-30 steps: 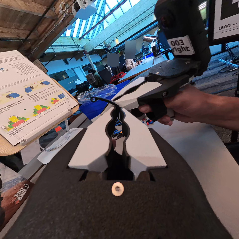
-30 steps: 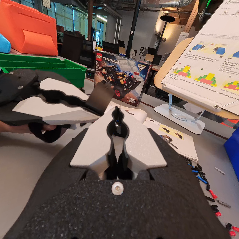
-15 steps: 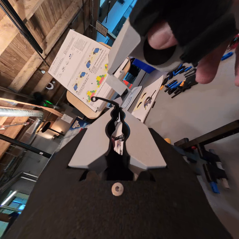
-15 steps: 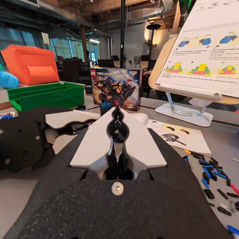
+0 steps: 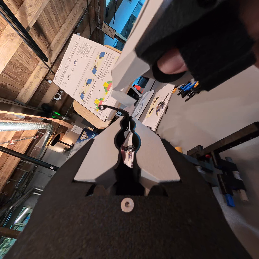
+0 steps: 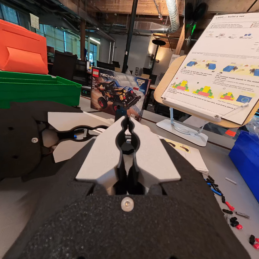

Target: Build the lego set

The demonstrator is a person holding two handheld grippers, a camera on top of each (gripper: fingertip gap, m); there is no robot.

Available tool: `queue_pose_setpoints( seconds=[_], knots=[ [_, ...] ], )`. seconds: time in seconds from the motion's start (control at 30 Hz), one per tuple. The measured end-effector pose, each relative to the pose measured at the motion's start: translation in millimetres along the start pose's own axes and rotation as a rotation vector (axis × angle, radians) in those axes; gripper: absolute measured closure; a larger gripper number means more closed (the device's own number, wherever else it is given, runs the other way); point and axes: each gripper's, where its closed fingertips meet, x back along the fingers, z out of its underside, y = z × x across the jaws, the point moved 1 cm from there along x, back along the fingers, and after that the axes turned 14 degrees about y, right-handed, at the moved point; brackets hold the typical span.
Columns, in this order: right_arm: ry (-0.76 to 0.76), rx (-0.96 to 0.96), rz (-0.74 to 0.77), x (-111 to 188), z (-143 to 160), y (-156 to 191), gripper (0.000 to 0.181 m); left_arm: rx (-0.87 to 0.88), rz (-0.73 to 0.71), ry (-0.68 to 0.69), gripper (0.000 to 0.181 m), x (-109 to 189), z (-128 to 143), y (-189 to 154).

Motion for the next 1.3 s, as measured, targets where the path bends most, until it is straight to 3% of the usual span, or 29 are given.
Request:
queue_pose_setpoints(
  seconds=[0.23,0.4,0.5,0.6,0.8,1.3],
  knots=[
    [-0.032,-0.065,-0.022,6,-2,-8,0.181,0.11,0.069,-0.066,0.18,5,-6,6],
    [-0.128,-0.108,-0.022,21,-13,-17,0.181,0.383,0.342,-0.296,0.18,27,-27,16],
    [-0.211,-0.156,0.017,36,-20,-34,0.181,0.441,0.5,-0.472,0.181,54,-48,17],
    [-0.226,-0.206,0.012,40,-19,-45,0.181,0.539,0.654,-0.551,0.181,74,-62,19],
    [-0.213,-0.235,-0.034,36,-17,-43,0.181,0.753,0.935,-0.584,0.181,85,-69,13],
    [-0.177,-0.255,-0.075,30,-12,-39,0.181,0.796,0.985,-0.589,0.181,86,-68,14]
  ],
)
